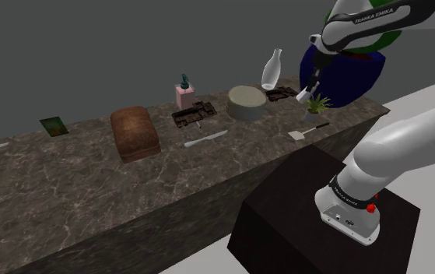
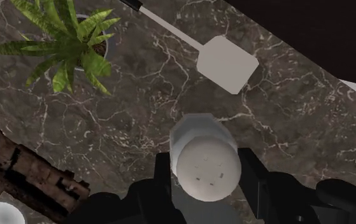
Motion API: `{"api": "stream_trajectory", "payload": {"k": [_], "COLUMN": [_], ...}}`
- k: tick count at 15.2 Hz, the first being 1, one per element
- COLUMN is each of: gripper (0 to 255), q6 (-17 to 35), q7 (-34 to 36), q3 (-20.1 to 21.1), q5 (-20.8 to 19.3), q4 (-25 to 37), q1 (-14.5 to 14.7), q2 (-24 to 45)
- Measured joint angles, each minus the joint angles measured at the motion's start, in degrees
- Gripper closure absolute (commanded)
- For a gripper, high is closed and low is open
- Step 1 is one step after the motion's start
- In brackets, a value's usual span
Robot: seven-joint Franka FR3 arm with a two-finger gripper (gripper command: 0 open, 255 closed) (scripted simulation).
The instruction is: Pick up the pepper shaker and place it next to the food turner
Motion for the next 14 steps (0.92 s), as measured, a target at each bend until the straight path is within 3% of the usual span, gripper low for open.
{"api": "stream_trajectory", "payload": {"k": [8,14], "gripper": [255,255], "q6": [1.2,1.4], "q7": [-12.9,-24.6], "q3": [-9.4,-16.2], "q5": [1.6,7.7], "q4": [9.2,19.0], "q1": [-2.0,-2.8], "q2": [9.2,19.3]}}
